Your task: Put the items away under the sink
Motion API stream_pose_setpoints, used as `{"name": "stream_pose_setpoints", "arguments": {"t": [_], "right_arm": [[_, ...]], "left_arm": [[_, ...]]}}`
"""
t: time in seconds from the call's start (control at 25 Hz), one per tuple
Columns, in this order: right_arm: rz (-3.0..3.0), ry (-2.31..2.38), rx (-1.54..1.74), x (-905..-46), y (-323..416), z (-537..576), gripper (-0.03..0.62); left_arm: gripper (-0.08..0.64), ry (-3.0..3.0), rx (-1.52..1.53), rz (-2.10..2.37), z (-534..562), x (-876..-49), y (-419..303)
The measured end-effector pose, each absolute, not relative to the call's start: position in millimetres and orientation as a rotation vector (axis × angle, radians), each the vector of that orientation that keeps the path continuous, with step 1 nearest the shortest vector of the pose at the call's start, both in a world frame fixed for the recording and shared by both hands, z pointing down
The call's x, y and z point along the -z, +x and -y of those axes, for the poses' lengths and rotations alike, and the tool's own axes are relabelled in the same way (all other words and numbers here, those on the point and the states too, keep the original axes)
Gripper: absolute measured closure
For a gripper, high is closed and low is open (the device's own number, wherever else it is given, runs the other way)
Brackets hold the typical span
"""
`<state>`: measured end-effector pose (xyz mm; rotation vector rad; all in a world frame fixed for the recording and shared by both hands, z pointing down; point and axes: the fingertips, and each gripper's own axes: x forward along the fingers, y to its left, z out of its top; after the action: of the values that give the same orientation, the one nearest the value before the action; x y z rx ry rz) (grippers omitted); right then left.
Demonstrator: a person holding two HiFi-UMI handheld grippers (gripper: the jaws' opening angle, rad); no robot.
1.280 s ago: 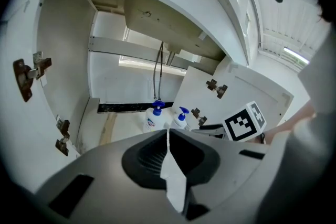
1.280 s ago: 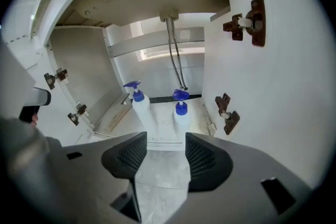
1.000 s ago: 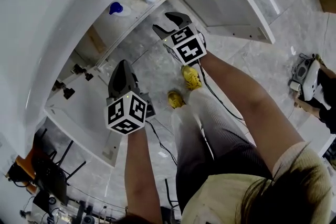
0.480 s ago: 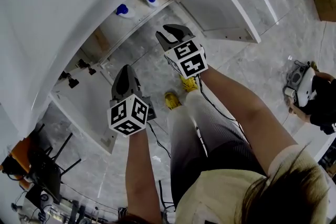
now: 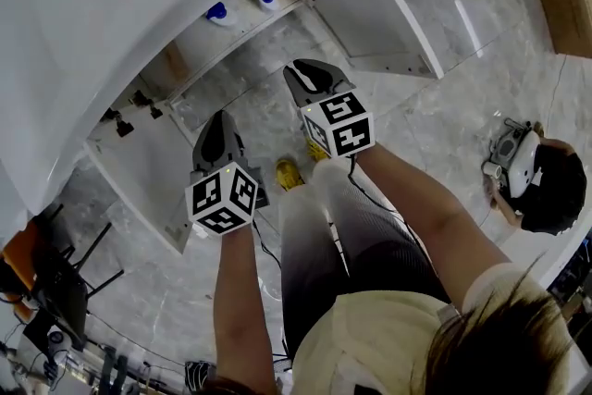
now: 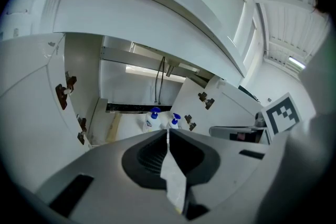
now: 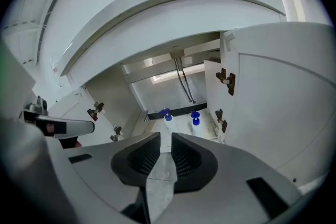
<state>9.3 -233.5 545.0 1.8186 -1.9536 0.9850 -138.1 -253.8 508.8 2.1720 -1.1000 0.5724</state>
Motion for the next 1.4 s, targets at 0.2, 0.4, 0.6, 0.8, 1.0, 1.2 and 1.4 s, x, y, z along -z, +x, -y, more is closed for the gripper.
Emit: {"name": "stream_pose_setpoints", "arguments": {"t": [0.2,0.4,0.6,0.8,1.0,1.2,1.4], "right_arm": [[1.959,1.837,-1.009,-537.3,4.7,223.2,0.522],[1.956,1.849,-1.018,-532.6,1.9,216.5,0.529],[1.968,1.833,-1.004,-528.5,-3.7,213.1,0.534],[1.949,1.837,-1.019,-527.6,-4.3,205.8,0.550],[1.925,1.826,-1.030,-532.2,-10.8,197.4,0.561],[1.911,1.822,-1.038,-535.3,-16.4,192.4,0.566],[1.887,1.822,-1.052,-536.9,-16.3,187.0,0.566]], "left_arm": [[0.512,2.168,-0.576,1.092,246.6,-512.3,-141.0],[0.512,2.143,-0.579,1.094,236.4,-519.0,-142.3],[0.512,2.131,-0.570,1.109,235.4,-521.8,-145.2],[0.514,2.118,-0.569,1.120,233.9,-525.5,-145.9],[0.514,2.096,-0.564,1.133,231.5,-529.3,-151.3],[0.512,2.073,-0.549,1.150,225.8,-533.5,-158.1],[0.512,2.043,-0.535,1.165,221.8,-538.5,-162.2]]}}
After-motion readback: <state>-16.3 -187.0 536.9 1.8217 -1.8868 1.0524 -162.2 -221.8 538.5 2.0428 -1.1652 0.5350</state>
